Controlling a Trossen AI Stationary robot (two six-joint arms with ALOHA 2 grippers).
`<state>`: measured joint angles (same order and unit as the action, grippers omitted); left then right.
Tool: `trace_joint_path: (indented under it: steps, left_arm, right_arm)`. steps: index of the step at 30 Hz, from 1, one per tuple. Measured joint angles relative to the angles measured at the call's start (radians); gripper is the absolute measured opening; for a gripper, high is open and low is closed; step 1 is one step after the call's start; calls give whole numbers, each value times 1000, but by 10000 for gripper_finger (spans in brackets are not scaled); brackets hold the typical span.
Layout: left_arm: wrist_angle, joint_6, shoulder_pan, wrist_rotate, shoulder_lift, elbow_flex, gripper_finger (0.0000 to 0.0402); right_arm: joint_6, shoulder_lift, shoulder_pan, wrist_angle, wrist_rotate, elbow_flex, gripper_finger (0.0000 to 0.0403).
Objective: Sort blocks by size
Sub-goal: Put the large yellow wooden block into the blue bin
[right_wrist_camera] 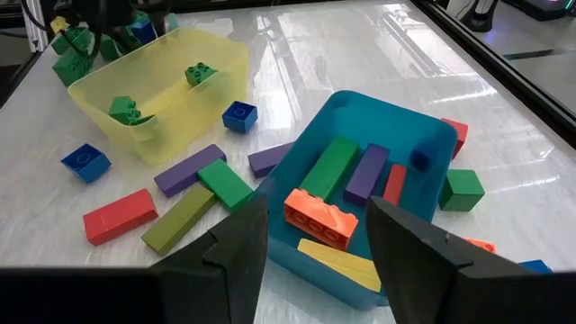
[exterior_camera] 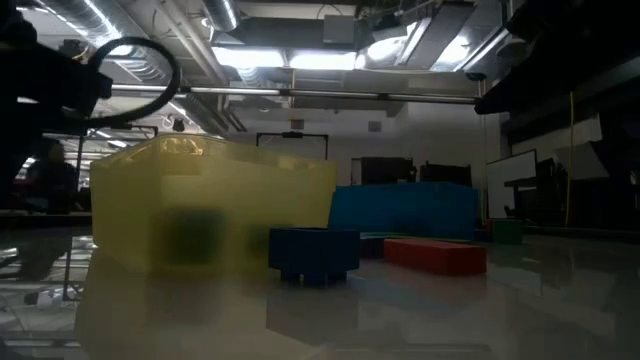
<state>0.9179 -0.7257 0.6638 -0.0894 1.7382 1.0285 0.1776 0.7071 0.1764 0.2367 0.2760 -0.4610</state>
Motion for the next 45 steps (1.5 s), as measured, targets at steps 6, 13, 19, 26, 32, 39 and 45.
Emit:
trace_joint_path:
  steps: [6,13,19,26,32,39,45]
  left_arm:
    - [-29,33,-1,1,0,-11,157]
    - [-70,48,-7,15,-4,-9,77]
    - [-81,49,-34,20,-3,37,77]
    - [-80,80,-64,20,-3,150,82]
    - [-100,168,-101,19,-3,274,78]
    - [-222,407,-195,-109,-3,353,89]
    - [-454,694,-345,-204,5,352,90]
  right_arm:
    - [0,0,0,0,0,0,189]
    - [0,0,0,0,0,0,189]
    - [0,0,0,0,0,0,189]
    - [0,0,0,0,0,0,189]
    - [0,0,0,0,0,0,189]
    - [-1,0,0,0,0,0,189]
    - [-1,0,0,0,0,0,189]
